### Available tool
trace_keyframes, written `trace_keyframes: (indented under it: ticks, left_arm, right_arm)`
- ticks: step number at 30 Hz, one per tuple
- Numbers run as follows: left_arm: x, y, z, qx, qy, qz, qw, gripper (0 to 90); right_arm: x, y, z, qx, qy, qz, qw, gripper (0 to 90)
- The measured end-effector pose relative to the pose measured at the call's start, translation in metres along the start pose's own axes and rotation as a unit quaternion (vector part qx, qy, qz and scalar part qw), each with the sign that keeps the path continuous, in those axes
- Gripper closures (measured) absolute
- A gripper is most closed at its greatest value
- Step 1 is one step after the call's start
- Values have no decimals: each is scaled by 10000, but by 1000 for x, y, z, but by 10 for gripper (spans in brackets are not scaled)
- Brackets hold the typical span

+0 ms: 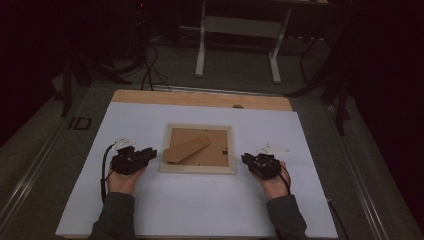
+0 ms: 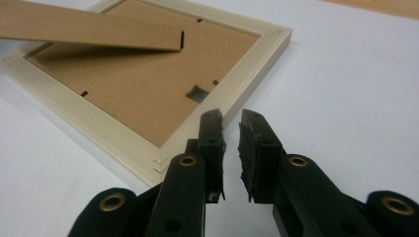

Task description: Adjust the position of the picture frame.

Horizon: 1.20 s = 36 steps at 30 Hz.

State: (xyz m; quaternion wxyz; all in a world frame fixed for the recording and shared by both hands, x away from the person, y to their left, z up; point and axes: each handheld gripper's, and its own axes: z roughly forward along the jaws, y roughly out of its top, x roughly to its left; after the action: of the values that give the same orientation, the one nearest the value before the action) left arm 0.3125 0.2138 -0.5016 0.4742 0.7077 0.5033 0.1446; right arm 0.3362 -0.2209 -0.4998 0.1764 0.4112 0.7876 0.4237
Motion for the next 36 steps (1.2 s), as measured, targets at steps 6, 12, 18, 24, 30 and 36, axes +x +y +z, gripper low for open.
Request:
trace_keyframes:
  ticks: [6, 12, 18, 24, 30, 36]
  left_arm:
    - [-7, 6, -3, -38, -102, 56, 9999, 649]
    - [-14, 12, -4, -62, -211, 156, 9996, 588]
    - [-20, 19, -4, -47, -298, 237, 9993, 523]
    - [-27, 32, 0, 65, -349, 394, 9986, 495]
    - [-33, 46, 5, 185, -360, 588, 9975, 461]
    - [-38, 57, 12, 265, -404, 766, 9959, 452]
  right_arm:
    - [-2, 0, -4, -21, -14, 34, 10000, 777]
    - [-2, 0, -3, 3, -34, 13, 10000, 747]
    - [-3, 0, -4, 2, -50, 28, 10000, 712]
    - [-5, -1, -5, 19, -47, 60, 10000, 696]
    - [-5, 0, -4, 34, -6, 50, 10000, 684]
    - [-5, -1, -4, 60, -2, 59, 10000, 681]
